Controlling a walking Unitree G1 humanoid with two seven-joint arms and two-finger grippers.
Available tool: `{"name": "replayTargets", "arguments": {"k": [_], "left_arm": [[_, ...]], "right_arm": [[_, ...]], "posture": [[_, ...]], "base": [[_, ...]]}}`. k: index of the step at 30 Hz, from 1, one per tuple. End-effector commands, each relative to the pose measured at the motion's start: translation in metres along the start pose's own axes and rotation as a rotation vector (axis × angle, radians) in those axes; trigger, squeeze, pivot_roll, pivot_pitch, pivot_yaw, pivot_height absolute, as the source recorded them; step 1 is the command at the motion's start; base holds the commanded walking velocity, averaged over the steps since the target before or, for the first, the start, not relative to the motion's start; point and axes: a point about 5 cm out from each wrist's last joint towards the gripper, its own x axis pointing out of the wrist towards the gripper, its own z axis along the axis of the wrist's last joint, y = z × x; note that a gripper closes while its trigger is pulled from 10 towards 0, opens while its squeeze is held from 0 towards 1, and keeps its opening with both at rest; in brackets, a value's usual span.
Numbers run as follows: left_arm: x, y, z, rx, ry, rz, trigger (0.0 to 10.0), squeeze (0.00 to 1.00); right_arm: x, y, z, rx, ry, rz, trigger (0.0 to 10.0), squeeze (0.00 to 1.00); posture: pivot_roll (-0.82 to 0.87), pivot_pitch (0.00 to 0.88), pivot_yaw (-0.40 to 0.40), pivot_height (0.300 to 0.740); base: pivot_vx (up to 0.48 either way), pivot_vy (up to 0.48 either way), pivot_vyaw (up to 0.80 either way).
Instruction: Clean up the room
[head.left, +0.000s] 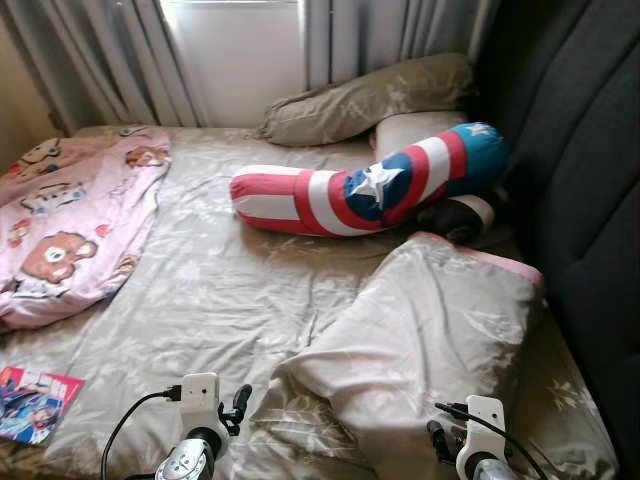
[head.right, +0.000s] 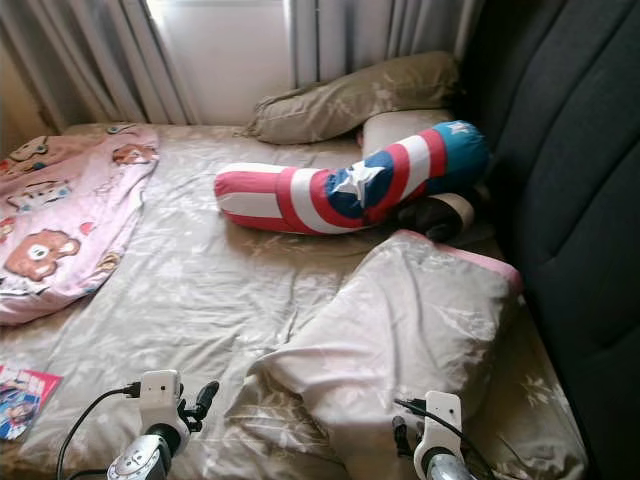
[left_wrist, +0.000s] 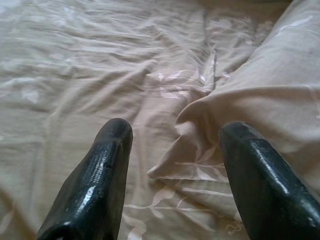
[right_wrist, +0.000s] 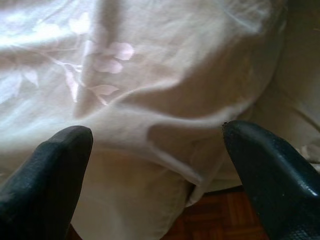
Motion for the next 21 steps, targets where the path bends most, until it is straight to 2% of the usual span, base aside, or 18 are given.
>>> {"name": "replayTargets", "arguments": {"k": [1, 21], "left_arm": [[0.0003, -0.0009, 0.0008, 0.025, -0.002, -0.009, 10.0, 0.0], [0.0003, -0.0009, 0.0008, 0.025, -0.002, -0.009, 10.0, 0.0]], "right_arm": [[-0.0002, -0.0006, -0.0018, 0.0, 0.013, -0.002, 10.0, 0.0], [-0.0002, -0.0006, -0.0018, 0.0, 0.013, -0.002, 10.0, 0.0]], "posture": [[0.07, 0.0, -0.018, 0.74], [0.07, 0.0, -0.018, 0.74]], "base": [[0.0, 0.0, -0.57], [0.0, 0.0, -0.57]]}}
